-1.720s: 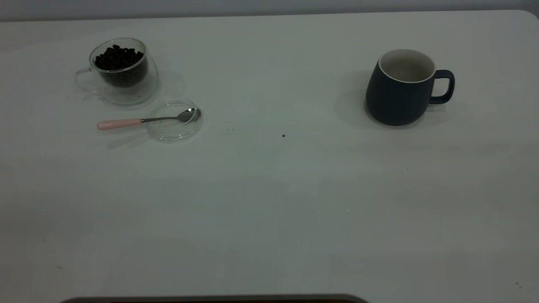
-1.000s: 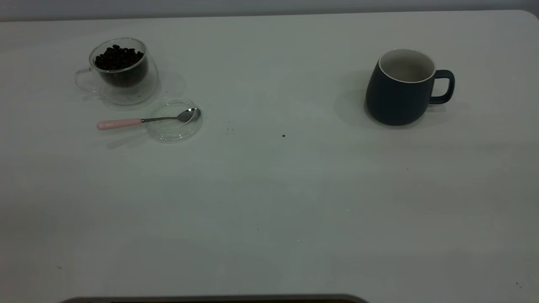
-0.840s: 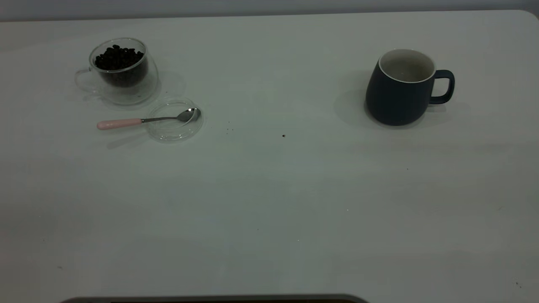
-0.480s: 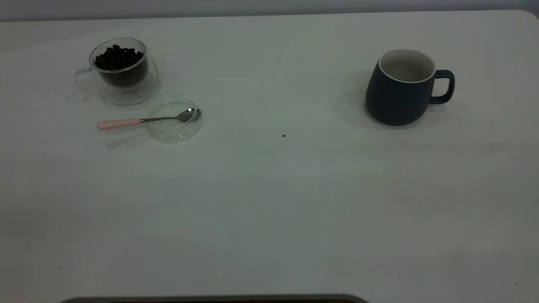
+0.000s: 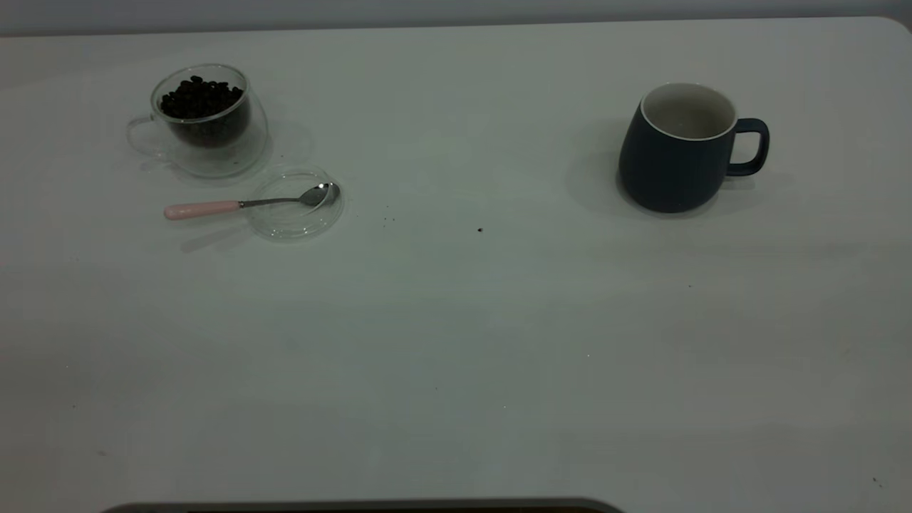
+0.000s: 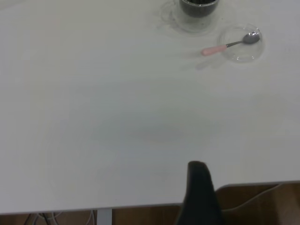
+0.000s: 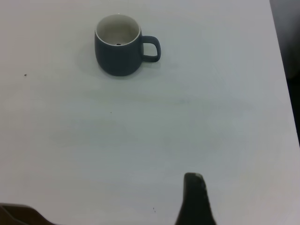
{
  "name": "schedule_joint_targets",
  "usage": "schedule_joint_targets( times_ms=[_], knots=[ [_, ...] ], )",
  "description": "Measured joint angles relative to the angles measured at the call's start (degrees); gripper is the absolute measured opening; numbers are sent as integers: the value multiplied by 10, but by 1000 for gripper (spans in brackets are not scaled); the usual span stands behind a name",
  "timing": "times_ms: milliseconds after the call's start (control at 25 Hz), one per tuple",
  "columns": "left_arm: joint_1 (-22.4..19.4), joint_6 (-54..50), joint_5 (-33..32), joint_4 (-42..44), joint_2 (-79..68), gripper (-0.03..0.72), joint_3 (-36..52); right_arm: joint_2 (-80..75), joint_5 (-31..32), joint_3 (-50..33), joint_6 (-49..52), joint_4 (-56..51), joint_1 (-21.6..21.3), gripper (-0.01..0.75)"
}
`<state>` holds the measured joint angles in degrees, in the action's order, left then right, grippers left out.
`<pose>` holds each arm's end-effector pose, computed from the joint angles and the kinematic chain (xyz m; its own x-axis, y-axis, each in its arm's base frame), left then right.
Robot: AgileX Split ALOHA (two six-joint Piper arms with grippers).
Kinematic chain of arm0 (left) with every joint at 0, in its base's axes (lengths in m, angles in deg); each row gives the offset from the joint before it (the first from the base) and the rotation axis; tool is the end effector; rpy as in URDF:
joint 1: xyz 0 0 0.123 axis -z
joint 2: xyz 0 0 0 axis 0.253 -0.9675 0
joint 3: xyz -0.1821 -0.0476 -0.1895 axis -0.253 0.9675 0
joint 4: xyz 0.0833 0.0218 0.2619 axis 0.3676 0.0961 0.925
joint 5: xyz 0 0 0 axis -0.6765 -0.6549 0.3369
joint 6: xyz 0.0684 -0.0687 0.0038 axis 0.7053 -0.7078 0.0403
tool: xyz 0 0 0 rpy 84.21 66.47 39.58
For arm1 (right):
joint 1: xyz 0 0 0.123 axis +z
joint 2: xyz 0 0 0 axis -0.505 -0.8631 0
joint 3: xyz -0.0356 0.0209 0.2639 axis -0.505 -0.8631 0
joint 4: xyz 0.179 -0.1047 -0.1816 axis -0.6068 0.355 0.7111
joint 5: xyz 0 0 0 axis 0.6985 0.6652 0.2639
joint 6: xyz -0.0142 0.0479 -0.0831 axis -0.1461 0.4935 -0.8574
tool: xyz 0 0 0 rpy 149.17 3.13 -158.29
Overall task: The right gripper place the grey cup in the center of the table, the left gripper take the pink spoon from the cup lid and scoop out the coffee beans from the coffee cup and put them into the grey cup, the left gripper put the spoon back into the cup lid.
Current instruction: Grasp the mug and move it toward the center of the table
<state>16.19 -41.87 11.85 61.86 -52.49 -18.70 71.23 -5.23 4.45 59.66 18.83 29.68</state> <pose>0.0353 -0.0018 0.2765 -0.5150 0.0314 -0.8566 0.0440 0.9990 0.0101 0.0443 0.0045 0.2704 -0.5575 -0.0667 -0.8275 -0.0715 0.9969 -0.0322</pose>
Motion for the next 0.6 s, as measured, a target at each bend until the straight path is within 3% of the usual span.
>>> schedule_joint_targets(
  times_ms=[400, 600],
  knots=[
    [0, 0, 0, 0, 0, 590, 0, -11, -1, 3, 15, -9, 0, 591],
    [0, 0, 0, 0, 0, 590, 0, -136, -44, 40, -4, -16, 0, 591]
  ],
)
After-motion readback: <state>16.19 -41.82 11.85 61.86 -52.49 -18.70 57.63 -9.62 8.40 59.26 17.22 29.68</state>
